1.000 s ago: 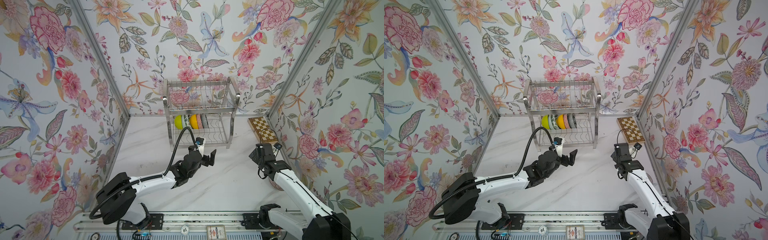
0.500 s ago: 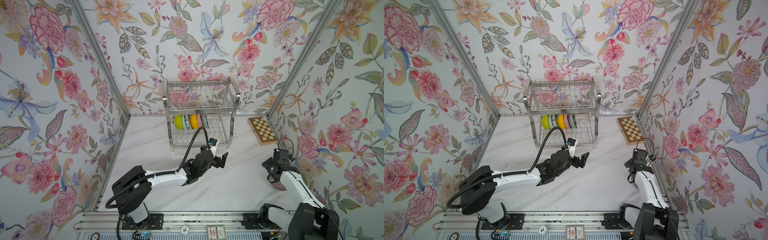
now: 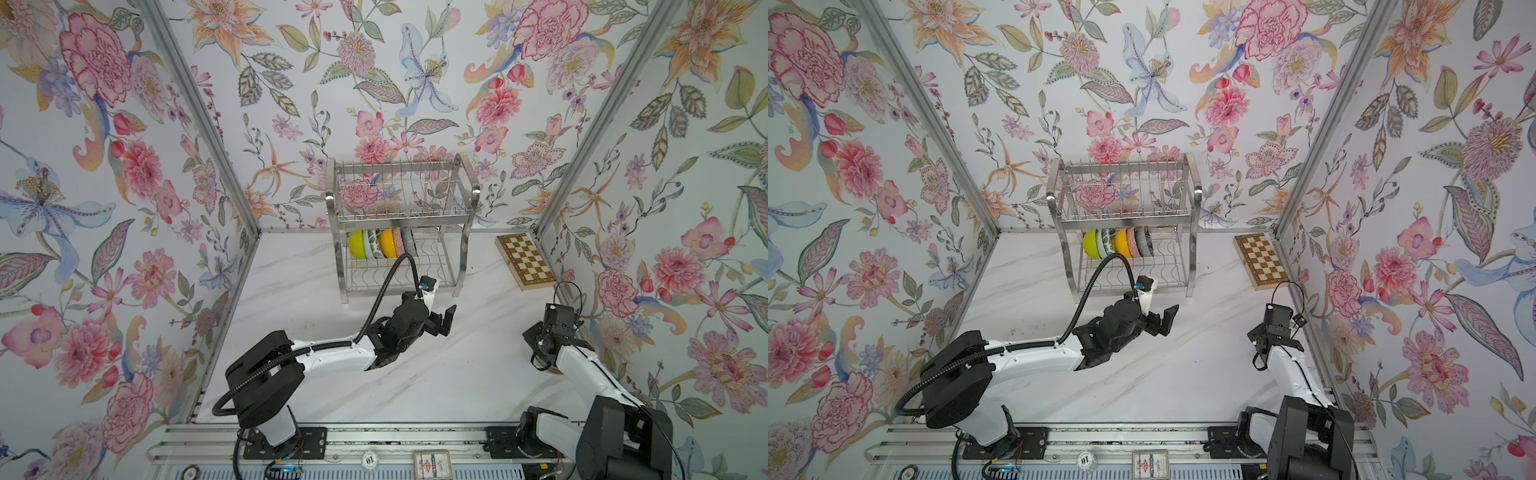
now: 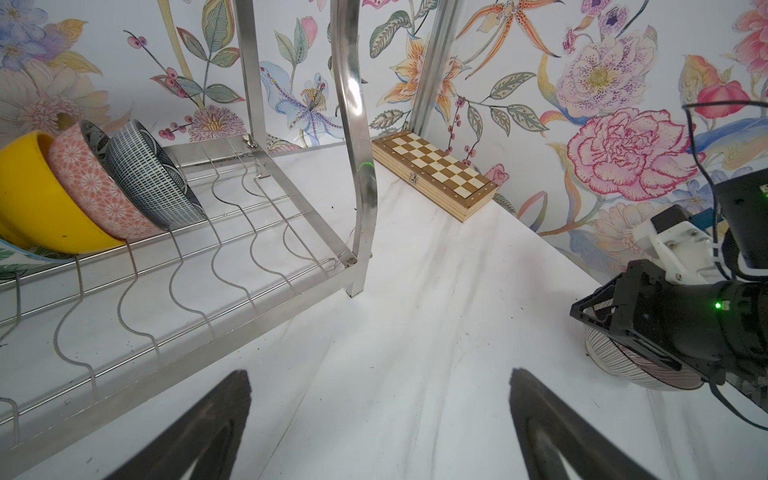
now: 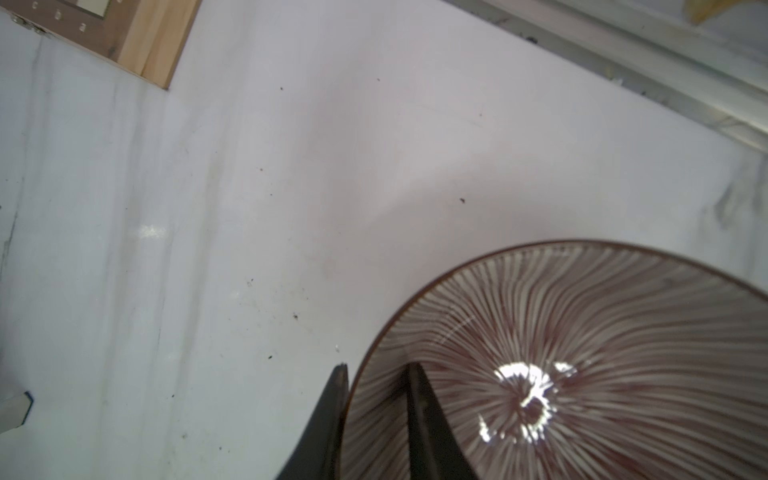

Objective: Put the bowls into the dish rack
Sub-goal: 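Reach the right gripper to the pink-striped bowl and grasp its rim, then lift the pink-striped bowl with the right gripper toward the left gripper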

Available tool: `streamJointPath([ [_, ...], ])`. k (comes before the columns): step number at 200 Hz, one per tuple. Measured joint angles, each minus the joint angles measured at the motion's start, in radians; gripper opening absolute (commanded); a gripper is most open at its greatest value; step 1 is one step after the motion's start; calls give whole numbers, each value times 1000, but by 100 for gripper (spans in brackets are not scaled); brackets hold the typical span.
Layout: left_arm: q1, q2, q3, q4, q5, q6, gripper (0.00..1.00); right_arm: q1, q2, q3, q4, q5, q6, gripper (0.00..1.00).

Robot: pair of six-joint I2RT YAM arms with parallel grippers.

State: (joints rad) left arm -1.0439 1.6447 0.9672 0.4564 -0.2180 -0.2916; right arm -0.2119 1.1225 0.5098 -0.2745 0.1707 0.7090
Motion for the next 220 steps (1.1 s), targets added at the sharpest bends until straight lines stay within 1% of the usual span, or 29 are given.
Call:
streamJointPath([
  [19, 0, 0, 0, -4, -11, 9, 99, 34, -35, 16, -6, 31, -8, 8],
  [32, 0, -1, 0, -8, -26, 15, 99, 83, -46, 29, -18, 31, -5, 5],
  [54, 5, -19, -16, -13, -48, 23, 99, 212, -39, 58, -46, 27, 4, 2],
  [67, 15, -47, -40, -24, -50, 22, 99, 311, -7, 85, -54, 26, 15, 1],
  [81, 42, -97, -79, -37, -39, 13, 99, 433, 68, 134, -55, 23, 21, 0],
  [97, 103, -174, -140, -45, -17, -14, 99, 562, 187, 223, -58, 29, 20, 0],
  [129, 235, -353, -279, -68, -16, -72, 99, 754, 387, 394, -61, 46, 0, 0],
  [144, 267, -427, -331, -88, -21, -89, 99, 830, 468, 477, -86, 55, -23, 0],
  [181, 339, -571, -439, -132, -22, -141, 99, 960, 646, 675, -147, 72, -78, 1],
  [202, 367, -613, -479, -150, -23, -166, 99, 1001, 711, 754, -179, 73, -110, 2],
  [220, 375, -621, -493, -160, -24, -182, 99, 1020, 752, 805, -206, 73, -135, 6],
])
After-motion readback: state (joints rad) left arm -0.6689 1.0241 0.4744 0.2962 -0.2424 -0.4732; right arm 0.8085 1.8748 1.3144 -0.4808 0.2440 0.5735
